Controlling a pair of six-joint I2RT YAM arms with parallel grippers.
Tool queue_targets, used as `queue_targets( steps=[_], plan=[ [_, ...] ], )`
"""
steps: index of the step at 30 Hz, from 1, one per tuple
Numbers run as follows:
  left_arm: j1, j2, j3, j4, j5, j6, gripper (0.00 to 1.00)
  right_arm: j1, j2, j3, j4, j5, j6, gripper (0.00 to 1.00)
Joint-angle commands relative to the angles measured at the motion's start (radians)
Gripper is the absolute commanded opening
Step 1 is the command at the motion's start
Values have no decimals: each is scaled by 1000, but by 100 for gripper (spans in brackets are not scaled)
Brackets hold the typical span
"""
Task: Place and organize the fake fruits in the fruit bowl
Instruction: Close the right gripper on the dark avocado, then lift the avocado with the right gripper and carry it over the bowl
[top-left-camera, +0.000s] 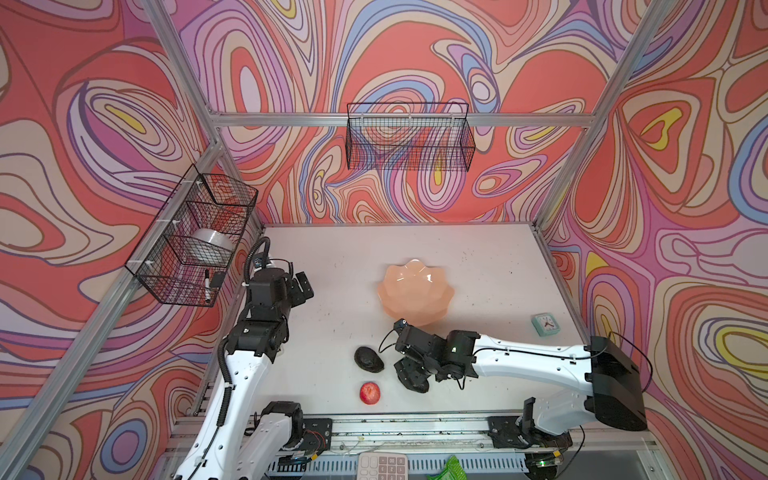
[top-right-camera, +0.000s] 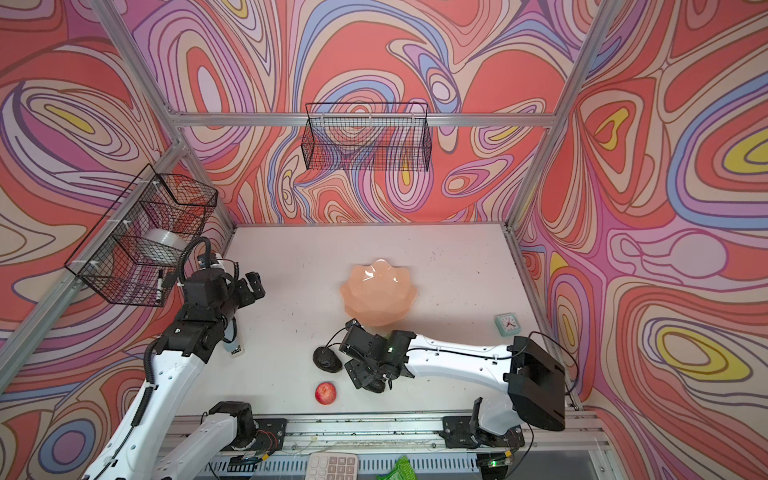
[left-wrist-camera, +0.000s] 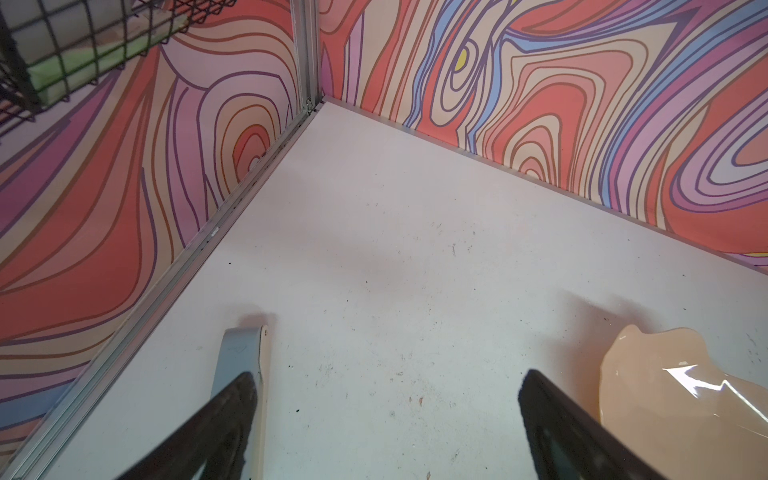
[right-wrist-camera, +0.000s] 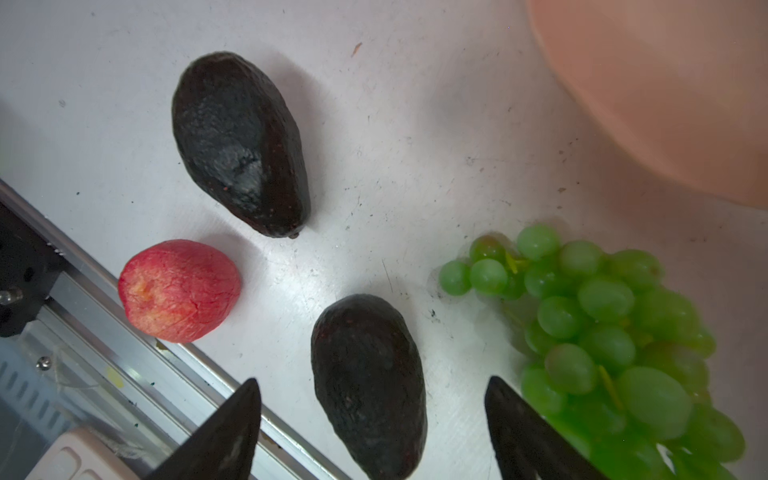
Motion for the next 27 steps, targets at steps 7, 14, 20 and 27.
queue_targets(
  steps=[7,14,20,27],
  plan=[
    [6,-4,14,-30,-14,-3,98,26,76,-52,69,-32,25,86],
    [6,-4,14,-30,-10,-3,98,38,129,-62,93,-34,45,72],
    [6,-3,15,-33,-12,-2,98,39,150,-34,65,-10,58,53],
    [6,2,15,-34,-10,-3,98,20,96,116,-66,61,62,42]
  ],
)
